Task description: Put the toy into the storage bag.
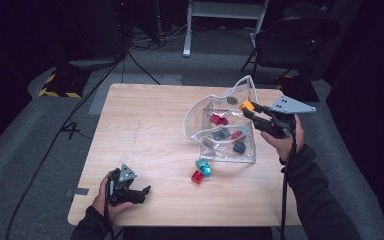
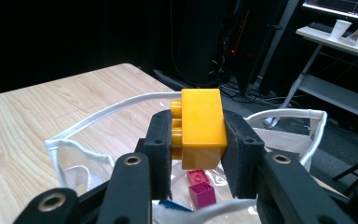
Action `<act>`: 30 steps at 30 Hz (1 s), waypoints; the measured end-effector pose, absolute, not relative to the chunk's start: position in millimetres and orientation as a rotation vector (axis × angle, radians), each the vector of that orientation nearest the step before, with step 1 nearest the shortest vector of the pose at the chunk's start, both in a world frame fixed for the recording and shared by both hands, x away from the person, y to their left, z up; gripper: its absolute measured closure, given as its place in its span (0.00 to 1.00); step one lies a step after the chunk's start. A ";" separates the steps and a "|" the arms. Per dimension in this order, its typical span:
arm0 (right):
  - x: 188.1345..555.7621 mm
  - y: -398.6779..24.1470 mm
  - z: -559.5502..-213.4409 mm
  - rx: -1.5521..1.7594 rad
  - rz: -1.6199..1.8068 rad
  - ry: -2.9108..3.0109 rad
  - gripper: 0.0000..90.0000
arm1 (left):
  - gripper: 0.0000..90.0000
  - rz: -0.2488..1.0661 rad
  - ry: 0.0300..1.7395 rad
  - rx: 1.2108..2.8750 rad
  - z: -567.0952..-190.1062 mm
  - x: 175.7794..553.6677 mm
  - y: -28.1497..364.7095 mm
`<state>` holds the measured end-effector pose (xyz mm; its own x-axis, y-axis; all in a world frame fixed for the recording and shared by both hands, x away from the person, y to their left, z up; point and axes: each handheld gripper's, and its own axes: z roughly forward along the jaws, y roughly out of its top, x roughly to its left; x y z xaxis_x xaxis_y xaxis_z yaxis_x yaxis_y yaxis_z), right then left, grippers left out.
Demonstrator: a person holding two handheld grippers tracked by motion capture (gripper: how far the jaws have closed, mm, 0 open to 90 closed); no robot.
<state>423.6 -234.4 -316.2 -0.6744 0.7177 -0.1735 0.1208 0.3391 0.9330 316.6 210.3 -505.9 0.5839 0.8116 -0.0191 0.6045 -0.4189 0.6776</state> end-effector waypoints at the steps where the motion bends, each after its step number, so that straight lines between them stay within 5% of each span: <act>1: 425.2 -232.7 -316.6 0.732 1.334 2.032 0.74 | 0.11 0.414 1.119 2.166 -505.9 316.6 210.4; 16: 428.0 -224.0 -325.2 0.715 1.310 2.057 0.69 | 0.11 0.414 1.121 2.165 -505.9 316.6 210.3; 30: 387.0 -237.7 -329.5 0.617 1.371 2.072 0.53 | 0.11 0.414 1.120 2.167 -505.8 316.5 210.3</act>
<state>387.0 -237.7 -329.5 -0.7291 0.6522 -0.2076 0.0639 0.3669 0.9281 316.5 210.3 -505.8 0.5839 0.8116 -0.0185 0.6043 -0.4194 0.6775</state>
